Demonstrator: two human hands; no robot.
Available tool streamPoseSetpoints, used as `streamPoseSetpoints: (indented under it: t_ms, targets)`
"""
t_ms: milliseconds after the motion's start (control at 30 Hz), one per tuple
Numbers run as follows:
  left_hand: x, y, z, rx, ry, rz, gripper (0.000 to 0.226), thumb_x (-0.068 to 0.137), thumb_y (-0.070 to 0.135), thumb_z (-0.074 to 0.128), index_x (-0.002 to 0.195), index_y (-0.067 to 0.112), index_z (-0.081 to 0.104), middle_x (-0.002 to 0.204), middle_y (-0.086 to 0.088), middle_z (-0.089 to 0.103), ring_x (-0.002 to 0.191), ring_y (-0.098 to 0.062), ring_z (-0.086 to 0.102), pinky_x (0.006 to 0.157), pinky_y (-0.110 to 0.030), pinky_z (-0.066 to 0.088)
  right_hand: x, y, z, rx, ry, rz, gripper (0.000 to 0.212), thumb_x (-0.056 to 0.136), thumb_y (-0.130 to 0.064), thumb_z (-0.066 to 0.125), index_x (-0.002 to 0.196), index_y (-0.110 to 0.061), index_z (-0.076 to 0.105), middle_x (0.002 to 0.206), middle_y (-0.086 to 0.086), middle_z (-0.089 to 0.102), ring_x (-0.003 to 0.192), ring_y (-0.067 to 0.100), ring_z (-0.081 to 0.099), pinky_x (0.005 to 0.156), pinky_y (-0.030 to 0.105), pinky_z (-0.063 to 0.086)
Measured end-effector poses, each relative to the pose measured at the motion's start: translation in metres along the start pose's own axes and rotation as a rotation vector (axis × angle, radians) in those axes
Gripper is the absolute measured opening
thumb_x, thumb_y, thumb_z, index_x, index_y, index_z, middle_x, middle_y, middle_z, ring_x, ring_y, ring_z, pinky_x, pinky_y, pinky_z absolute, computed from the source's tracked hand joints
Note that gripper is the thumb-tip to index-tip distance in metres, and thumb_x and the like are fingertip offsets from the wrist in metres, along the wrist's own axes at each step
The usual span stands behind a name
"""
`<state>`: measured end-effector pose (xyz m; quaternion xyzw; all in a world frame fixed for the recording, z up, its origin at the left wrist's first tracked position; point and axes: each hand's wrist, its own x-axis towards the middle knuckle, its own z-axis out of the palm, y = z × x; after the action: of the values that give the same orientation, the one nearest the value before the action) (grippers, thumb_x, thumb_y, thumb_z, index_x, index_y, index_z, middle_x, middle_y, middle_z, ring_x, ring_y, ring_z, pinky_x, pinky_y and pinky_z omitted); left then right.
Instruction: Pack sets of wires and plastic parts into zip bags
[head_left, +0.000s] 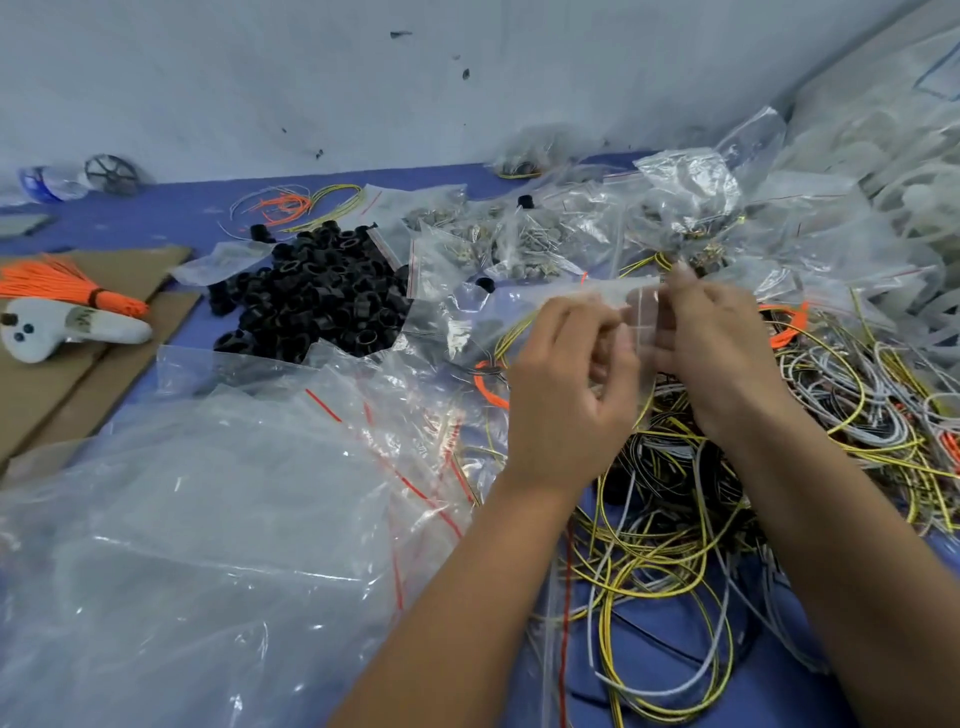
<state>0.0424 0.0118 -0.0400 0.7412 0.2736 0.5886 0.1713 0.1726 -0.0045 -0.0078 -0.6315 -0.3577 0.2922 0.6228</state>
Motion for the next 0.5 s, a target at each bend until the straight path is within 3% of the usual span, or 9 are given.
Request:
streamPoseSetpoints:
  t_ms: [67, 100, 167, 200, 267, 333, 367, 433, 500]
  targets:
    - [0.001, -0.004, -0.001, 0.036, 0.023, -0.096, 0.009, 0.095, 0.008, 0.062, 0.099, 0.007, 0.070, 0.097, -0.004, 0.061, 0.085, -0.012, 0.056, 0.074, -0.019, 0.046, -0.003, -0.004, 0.003, 0.020, -0.082, 0.080, 0.054, 0.106, -0.052, 0.044, 0.093, -0.009, 0.072, 0.085, 0.009, 0.079, 0.080, 0.025, 0.078, 0.065, 0.032, 0.063]
    - [0.002, -0.007, -0.001, 0.067, 0.043, -0.133, 0.008, 0.095, 0.010, 0.063, 0.099, 0.009, 0.070, 0.100, -0.003, 0.060, 0.091, -0.013, 0.055, 0.079, -0.018, 0.044, -0.005, -0.004, 0.004, -0.060, -0.141, 0.068, 0.051, 0.104, -0.053, 0.049, 0.096, -0.008, 0.073, 0.091, 0.013, 0.079, 0.088, 0.033, 0.076, 0.073, 0.041, 0.065]
    - [0.004, -0.011, -0.002, 0.148, 0.101, -0.170, 0.009, 0.095, 0.017, 0.063, 0.098, 0.011, 0.070, 0.107, -0.003, 0.058, 0.102, -0.018, 0.053, 0.090, -0.026, 0.042, -0.011, -0.002, 0.009, -0.157, -0.259, 0.014, 0.028, 0.103, -0.032, 0.061, 0.103, -0.007, 0.073, 0.101, 0.021, 0.076, 0.094, 0.044, 0.072, 0.084, 0.055, 0.062]
    - [0.005, -0.013, -0.003, 0.161, 0.124, -0.182, 0.011, 0.095, 0.019, 0.062, 0.098, 0.011, 0.069, 0.110, -0.005, 0.058, 0.106, -0.020, 0.052, 0.094, -0.030, 0.042, -0.014, -0.002, 0.010, -0.125, -0.315, 0.020, 0.015, 0.103, -0.016, 0.061, 0.107, -0.009, 0.073, 0.103, 0.022, 0.076, 0.091, 0.039, 0.075, 0.084, 0.049, 0.063]
    - [0.005, -0.014, -0.004, 0.143, 0.147, -0.206, 0.016, 0.095, 0.020, 0.059, 0.102, 0.009, 0.068, 0.115, -0.007, 0.058, 0.111, -0.023, 0.053, 0.099, -0.037, 0.043, -0.017, -0.002, 0.012, -0.063, -0.398, 0.034, 0.033, 0.099, 0.011, 0.049, 0.115, -0.010, 0.070, 0.105, 0.019, 0.077, 0.087, 0.027, 0.076, 0.079, 0.034, 0.063]
    - [0.005, -0.013, -0.005, 0.140, 0.154, -0.199, 0.017, 0.096, 0.019, 0.056, 0.102, 0.008, 0.068, 0.116, -0.008, 0.058, 0.112, -0.023, 0.053, 0.099, -0.038, 0.043, -0.019, -0.004, 0.013, -0.064, -0.433, 0.004, 0.042, 0.097, 0.018, 0.040, 0.124, -0.004, 0.064, 0.108, 0.021, 0.075, 0.093, 0.033, 0.074, 0.079, 0.034, 0.062]
    - [0.005, -0.011, -0.005, 0.146, 0.153, -0.179, 0.017, 0.096, 0.019, 0.056, 0.101, 0.007, 0.068, 0.115, -0.008, 0.058, 0.111, -0.023, 0.053, 0.098, -0.035, 0.043, -0.019, -0.005, 0.013, -0.075, -0.448, -0.036, 0.041, 0.098, 0.018, 0.039, 0.125, -0.002, 0.063, 0.110, 0.023, 0.074, 0.095, 0.039, 0.073, 0.079, 0.039, 0.063]
    - [0.005, -0.005, -0.006, 0.176, 0.148, -0.131, 0.017, 0.094, 0.019, 0.055, 0.097, 0.007, 0.067, 0.111, -0.008, 0.058, 0.107, -0.024, 0.053, 0.096, -0.022, 0.037, -0.019, -0.005, 0.013, -0.110, -0.523, -0.109, 0.037, 0.100, 0.015, 0.041, 0.124, -0.002, 0.064, 0.110, 0.028, 0.072, 0.101, 0.054, 0.067, 0.083, 0.061, 0.058]
    - [0.005, -0.002, -0.007, 0.225, 0.128, -0.102, 0.014, 0.092, 0.017, 0.057, 0.094, 0.007, 0.066, 0.108, -0.008, 0.058, 0.101, -0.025, 0.052, 0.091, -0.018, 0.036, -0.020, -0.005, 0.011, -0.178, -0.621, -0.163, 0.033, 0.101, 0.010, 0.048, 0.120, -0.008, 0.069, 0.108, 0.026, 0.073, 0.102, 0.050, 0.068, 0.087, 0.071, 0.051]
